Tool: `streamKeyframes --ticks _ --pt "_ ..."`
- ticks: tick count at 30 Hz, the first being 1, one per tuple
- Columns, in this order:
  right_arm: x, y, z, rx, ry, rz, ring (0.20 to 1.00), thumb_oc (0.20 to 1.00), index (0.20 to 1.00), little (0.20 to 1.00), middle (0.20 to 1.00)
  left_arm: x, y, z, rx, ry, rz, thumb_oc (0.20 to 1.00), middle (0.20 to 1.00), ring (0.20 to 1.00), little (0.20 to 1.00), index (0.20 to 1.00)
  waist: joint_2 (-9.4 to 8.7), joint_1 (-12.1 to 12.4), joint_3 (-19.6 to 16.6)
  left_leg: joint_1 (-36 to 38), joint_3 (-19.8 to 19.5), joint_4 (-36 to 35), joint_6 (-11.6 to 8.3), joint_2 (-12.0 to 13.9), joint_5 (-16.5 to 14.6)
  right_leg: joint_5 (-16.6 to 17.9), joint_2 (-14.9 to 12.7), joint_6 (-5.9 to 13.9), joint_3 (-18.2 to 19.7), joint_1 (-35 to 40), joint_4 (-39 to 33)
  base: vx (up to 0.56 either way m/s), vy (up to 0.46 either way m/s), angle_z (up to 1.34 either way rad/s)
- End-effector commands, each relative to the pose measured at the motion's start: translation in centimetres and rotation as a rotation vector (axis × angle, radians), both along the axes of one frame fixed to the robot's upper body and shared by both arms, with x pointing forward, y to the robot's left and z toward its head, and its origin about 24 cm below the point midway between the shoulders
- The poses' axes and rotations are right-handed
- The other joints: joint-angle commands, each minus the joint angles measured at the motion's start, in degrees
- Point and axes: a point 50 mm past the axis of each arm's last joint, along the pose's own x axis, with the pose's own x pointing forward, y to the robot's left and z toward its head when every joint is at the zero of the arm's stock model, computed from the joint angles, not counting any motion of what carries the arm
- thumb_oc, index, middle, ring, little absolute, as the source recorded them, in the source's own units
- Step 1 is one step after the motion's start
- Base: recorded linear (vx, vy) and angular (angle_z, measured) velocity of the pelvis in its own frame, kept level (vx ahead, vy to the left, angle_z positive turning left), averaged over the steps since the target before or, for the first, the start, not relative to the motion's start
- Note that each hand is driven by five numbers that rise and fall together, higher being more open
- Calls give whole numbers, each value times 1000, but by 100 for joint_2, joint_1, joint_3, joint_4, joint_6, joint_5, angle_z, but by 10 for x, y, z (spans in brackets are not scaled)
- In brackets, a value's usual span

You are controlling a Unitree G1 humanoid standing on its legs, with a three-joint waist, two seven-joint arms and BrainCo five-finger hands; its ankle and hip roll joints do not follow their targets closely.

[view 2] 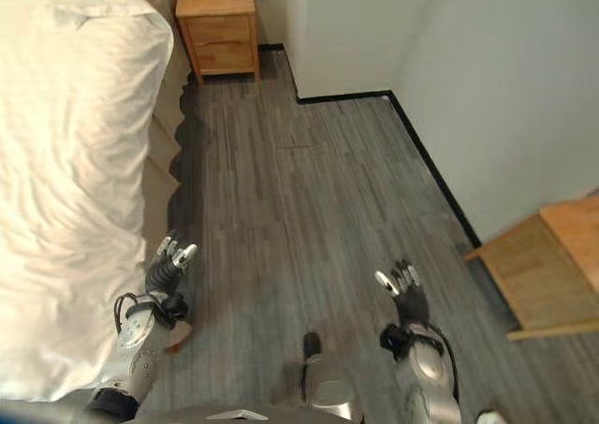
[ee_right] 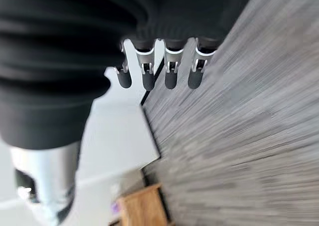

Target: Making the bed.

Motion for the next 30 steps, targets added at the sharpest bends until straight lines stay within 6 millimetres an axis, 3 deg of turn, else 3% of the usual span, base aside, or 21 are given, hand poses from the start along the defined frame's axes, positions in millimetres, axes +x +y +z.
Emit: streamKeyframes --ticks 1,2,4,6,7,9,11,12,14,15,16,17,19,20,22,24,25,26,28,29,30 --pt "12 -12 29 -93 -121 17 1000 1000 1000 1000 1000 12 4 32 9 -157 -57 1000 1000 1000 1000 1000 -10 185 281 790 438 -1140 -213 -270 503 618 -193 967 363 500 -901 760 -273 3" --pt "13 -15 32 -63 -141 -7 1000 1000 1000 1000 1000 11 -6 30 -15 -156 -110 1000 1000 1000 1000 1000 -4 358 259 310 541 -1718 -248 -509 379 489 -243 1036 385 887 -1042 611 -153 4" --pt "12 -15 33 -56 -152 -5 1000 1000 1000 1000 1000 9 -10 27 -14 -145 -138 1000 1000 1000 1000 1000 29 453 218 176 667 -2283 -256 -613 396 423 -230 1066 378 1074 -1119 539 -60 19" --pt "14 -13 33 -83 -151 16 1000 1000 1000 1000 1000 6 -17 23 -1 -134 -177 1000 1000 1000 1000 1000 94 659 141 140 889 -3667 -223 -842 537 222 -124 1148 379 1444 -1236 693 -26 -2" --pt "15 -10 33 -105 -151 38 1000 1000 1000 1000 1000 5 -19 21 1 -129 -187 1000 1000 1000 1000 1000 228 790 101 42 972 -4714 -265 -1022 837 49 58 1172 383 1701 -1312 761 -11 -11" --pt "17 -2 31 -147 -132 91 1000 1000 1000 1000 1000 5 -25 19 4 -122 -218 1000 1000 1000 1000 1000 285 976 -15 -48 1065 -5725 -289 -1167 1016 -189 187 1207 452 2157 -1358 758 -20 -19" --pt "22 5 30 -172 -124 146 1000 1000 1000 1000 1000 2 -23 17 26 -112 -216 1000 1000 1000 1000 1000 253 1124 -162 -257 1203 -5725 -285 -1183 1036 -424 249 1201 567 2581 -1379 791 -29 -45" --pt "23 10 29 -158 -123 165 1000 1000 1000 1000 1000 -1 -21 15 31 -99 -214 1000 1000 1000 1000 1000 198 1209 -230 -84 1242 -5723 -254 -1201 1242 -529 215 1228 661 2758 -1290 850 19 -47" --pt "23 17 29 -127 -127 181 1000 1000 1000 1000 1000 -5 -17 13 34 -84 -208 1000 1000 1000 1000 1000 158 1250 -347 76 1333 -5687 -102 -1190 1267 -556 172 1293 758 2800 -1136 806 88 -73" --pt "24 37 27 -41 -152 215 1000 1000 1000 1000 1000 -5 -18 14 97 -80 -252 1000 1000 1000 1000 1000 -195 1375 -483 321 1395 -5213 302 -1396 853 1341 -97 2093 844 2288 1342 791 116 -64" --pt "24 37 27 -40 -152 215 1000 1000 1000 1000 1000 -5 -18 14 98 -80 -252 1000 1000 1000 1000 1000 -209 1389 -489 308 1412 -5197 306 -1398 839 1326 -108 2098 860 2266 1368 1131 236 -49" --pt "25 42 28 -20 -159 225 1000 1000 1000 1000 1000 -2 -18 20 106 -99 -256 1000 1000 1000 1000 1000 -29 1229 -304 850 1397 -5128 430 -1296 506 1864 -134 2231 722 1410 2670 341 122 -50" --pt "27 47 30 -20 -171 245 1000 1000 1000 1000 1000 -1 -19 20 114 -101 -265 1000 1000 1000 1000 1000 26 1147 -241 1104 1357 -5035 501 -1288 307 1899 -265 2122 603 1115 3017 492 153 -16" --pt "29 49 31 -36 -170 260 1000 1000 1000 1000 1000 1 -18 22 120 -107 -267 1000 1000 1000 1000 1000 146 1078 -184 1373 1237 -5083 573 -1249 214 1632 -329 1961 420 636 3381 612 149 48" --pt "29 49 32 -29 -173 270 1000 1000 1000 1000 1000 4 -15 26 127 -118 -265 1000 1000 1000 1000 1000 253 876 -118 1916 969 -5253 562 -1284 80 1119 -539 1742 201 59 3144 646 25 49" --pt "28 45 31 -12 -167 255 1000 1000 1000 1000 1000 4 -14 26 99 -121 -265 1000 1000 1000 1000 1000 278 722 -101 2323 614 -5309 477 -1370 -131 861 -714 1673 162 -208 2165 847 -182 83" --pt "25 39 27 -26 -147 231 1000 1000 1000 1000 1000 4 -15 26 81 -127 -264 1000 1000 1000 1000 1000 222 580 -137 2654 230 -5352 289 -1435 -440 986 -823 1751 427 -271 412 757 -216 120" --pt "25 39 27 -27 -147 231 1000 1000 1000 1000 1000 4 -15 26 81 -127 -264 1000 1000 1000 1000 1000 235 565 -112 2693 213 -5361 287 -1422 -447 978 -816 1752 404 -221 398 725 -256 139" --pt "23 36 24 -38 -130 220 1000 1000 1000 1000 1000 9 -14 27 86 -136 -255 1000 1000 1000 1000 1000 187 476 -141 2907 -84 -5470 112 -1332 -672 1049 -865 1935 861 -98 -1124 684 -276 126" --pt "15 28 21 -58 -110 208 1000 1000 1000 1000 1000 9 -17 27 83 -141 -264 1000 1000 1000 1000 1000 129 373 -261 3127 -452 -5556 -37 -1220 -783 1256 -899 2240 1544 -177 -1296 922 -443 134" --pt "15 27 23 -72 -113 221 1000 1000 1000 1000 1000 10 -18 28 79 -145 -264 1000 1000 1000 1000 1000 93 385 -312 3222 -534 -5508 -103 -1114 -769 1381 -916 2264 1433 -232 -1163 848 -458 180"
